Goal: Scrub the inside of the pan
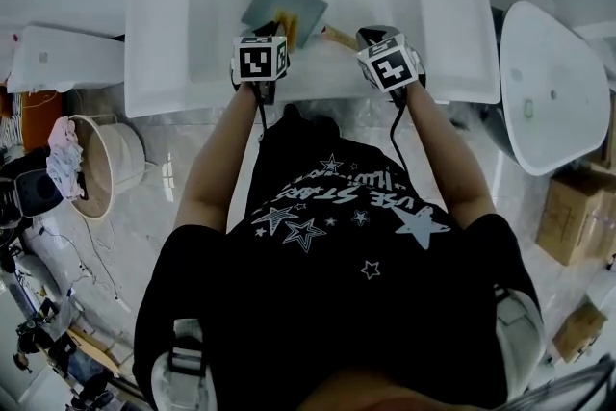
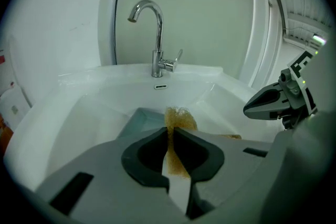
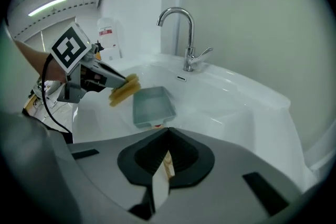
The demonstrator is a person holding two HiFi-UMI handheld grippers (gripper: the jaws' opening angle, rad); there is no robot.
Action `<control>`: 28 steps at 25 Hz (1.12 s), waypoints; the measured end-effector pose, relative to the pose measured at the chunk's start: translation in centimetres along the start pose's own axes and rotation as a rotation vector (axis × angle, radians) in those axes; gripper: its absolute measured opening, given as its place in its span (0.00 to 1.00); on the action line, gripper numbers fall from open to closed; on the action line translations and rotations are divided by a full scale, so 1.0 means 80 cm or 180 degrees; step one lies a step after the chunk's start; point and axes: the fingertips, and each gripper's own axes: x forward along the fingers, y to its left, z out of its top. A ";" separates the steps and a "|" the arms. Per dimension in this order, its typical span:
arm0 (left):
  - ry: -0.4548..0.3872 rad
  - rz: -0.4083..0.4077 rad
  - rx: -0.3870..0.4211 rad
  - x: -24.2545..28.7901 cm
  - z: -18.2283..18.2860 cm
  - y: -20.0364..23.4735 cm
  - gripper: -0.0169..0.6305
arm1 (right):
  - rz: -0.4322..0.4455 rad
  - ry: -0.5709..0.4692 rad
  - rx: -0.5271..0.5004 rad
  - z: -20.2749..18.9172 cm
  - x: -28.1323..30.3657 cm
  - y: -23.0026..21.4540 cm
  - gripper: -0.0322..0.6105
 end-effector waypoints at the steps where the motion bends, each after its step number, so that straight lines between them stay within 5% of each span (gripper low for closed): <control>1: -0.0036 -0.0002 -0.0032 -0.004 0.001 -0.002 0.09 | -0.0018 -0.0057 0.0030 0.003 -0.002 -0.002 0.06; 17: -0.0377 -0.0153 -0.0377 -0.034 0.023 -0.002 0.09 | -0.0065 -0.0175 0.0167 0.013 -0.006 -0.011 0.06; 28: -0.0470 -0.0277 -0.0269 -0.087 0.001 -0.003 0.09 | -0.0204 -0.0334 0.0266 0.023 -0.046 0.037 0.06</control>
